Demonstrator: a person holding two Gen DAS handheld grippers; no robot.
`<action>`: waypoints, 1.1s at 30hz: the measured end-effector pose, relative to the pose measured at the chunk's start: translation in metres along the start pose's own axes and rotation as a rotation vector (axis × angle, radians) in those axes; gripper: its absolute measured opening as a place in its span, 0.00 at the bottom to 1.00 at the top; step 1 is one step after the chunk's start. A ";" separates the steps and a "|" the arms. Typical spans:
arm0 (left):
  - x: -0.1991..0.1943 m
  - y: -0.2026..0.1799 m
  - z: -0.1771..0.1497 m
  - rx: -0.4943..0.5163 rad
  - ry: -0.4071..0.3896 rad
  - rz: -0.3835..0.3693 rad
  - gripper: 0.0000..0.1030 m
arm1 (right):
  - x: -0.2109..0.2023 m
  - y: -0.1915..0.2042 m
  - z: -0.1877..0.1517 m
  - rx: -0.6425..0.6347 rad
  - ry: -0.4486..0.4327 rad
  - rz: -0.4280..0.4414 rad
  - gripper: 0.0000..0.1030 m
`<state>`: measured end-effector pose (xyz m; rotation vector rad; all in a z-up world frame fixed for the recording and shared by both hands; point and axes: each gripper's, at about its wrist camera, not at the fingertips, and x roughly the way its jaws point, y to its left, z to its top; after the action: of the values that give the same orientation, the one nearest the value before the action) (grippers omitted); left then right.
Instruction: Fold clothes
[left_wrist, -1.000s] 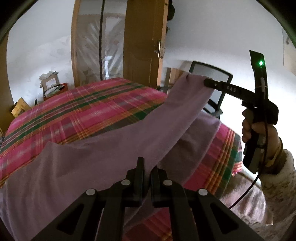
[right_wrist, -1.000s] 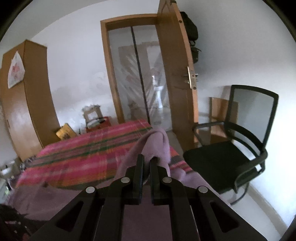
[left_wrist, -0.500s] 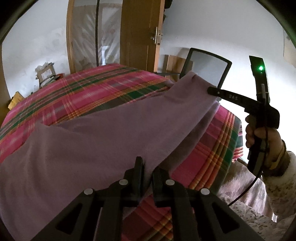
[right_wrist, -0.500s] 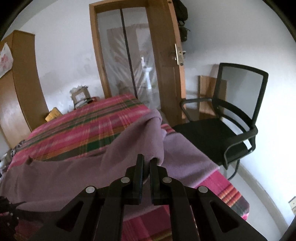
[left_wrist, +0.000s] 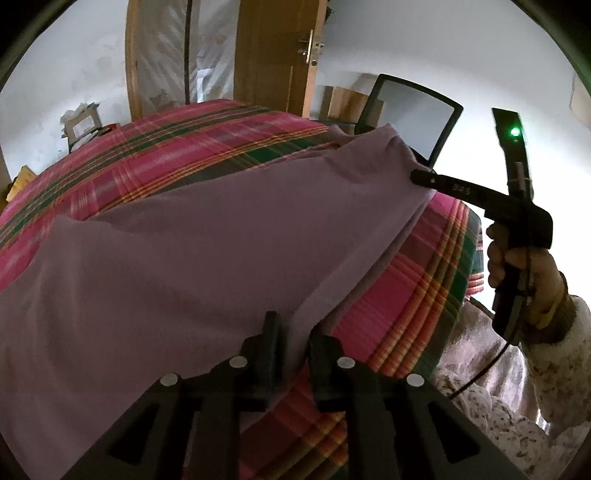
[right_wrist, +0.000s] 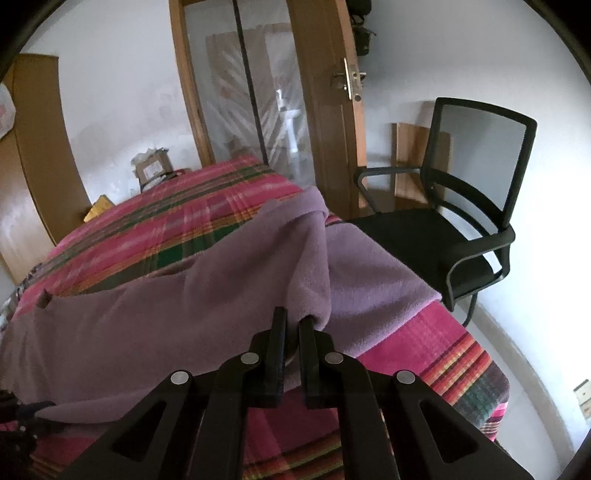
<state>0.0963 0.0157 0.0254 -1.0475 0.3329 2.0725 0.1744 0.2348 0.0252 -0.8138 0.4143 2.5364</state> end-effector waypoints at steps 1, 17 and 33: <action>-0.001 -0.001 -0.001 0.011 0.001 0.002 0.17 | 0.001 -0.001 -0.001 0.005 0.007 0.002 0.06; -0.024 0.008 -0.004 0.001 -0.007 -0.042 0.19 | -0.006 -0.021 -0.002 0.088 0.030 0.100 0.18; -0.057 0.021 -0.020 -0.006 -0.035 -0.059 0.24 | -0.039 -0.001 0.016 0.032 -0.069 0.127 0.28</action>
<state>0.1127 -0.0386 0.0543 -1.0116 0.2747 2.0376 0.1959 0.2299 0.0607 -0.7069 0.4967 2.6591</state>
